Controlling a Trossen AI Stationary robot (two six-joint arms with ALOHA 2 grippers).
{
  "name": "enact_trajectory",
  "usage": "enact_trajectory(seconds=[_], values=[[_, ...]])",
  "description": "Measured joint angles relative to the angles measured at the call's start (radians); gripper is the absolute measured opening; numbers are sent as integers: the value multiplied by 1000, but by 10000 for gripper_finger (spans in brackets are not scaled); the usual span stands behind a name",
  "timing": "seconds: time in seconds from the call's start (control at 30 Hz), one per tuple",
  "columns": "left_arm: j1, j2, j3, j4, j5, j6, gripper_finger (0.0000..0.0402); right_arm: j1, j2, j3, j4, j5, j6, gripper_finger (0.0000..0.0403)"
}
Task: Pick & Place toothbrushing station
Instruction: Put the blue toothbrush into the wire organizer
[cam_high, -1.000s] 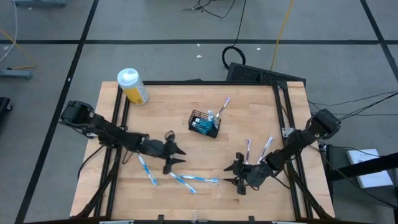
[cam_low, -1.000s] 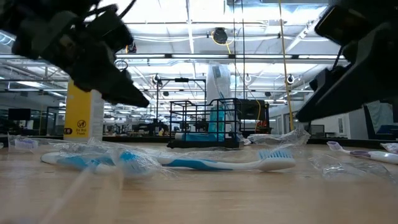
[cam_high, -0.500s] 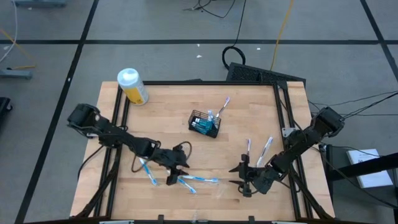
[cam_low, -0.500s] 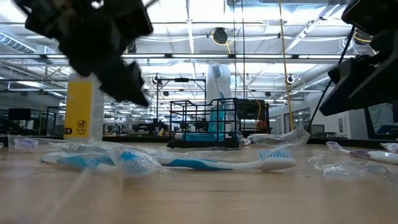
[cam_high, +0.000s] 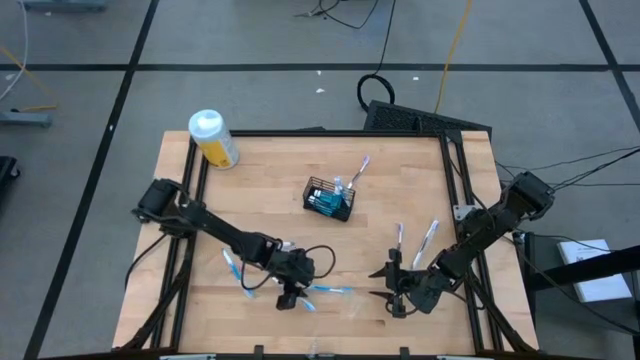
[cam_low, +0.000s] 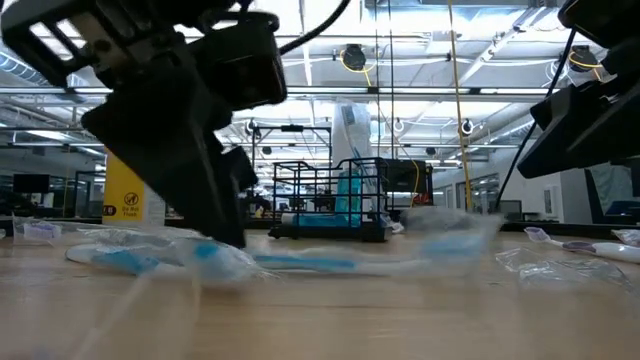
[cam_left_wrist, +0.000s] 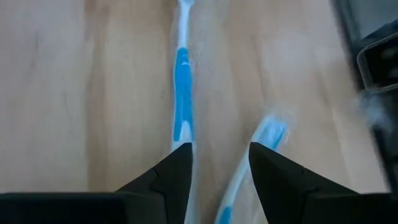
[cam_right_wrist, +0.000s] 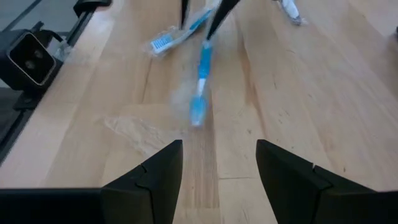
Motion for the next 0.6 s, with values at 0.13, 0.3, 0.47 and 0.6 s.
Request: enact_trajectory(seconds=[0.13,0.3,0.47,0.6], values=[[-1,26,2,-2,1,-19,168,2,-2,0,1,1,-3,194],[-1,35,2,0,-34,-33,168,5,-3,0,11,0,-8,194],[-1,9,9,-31,-79,-25,168,9,-3,0,23,-1,-13,194],[-22,-9,64,-128,-166,10,168,9,-3,0,23,-1,-12,194]])
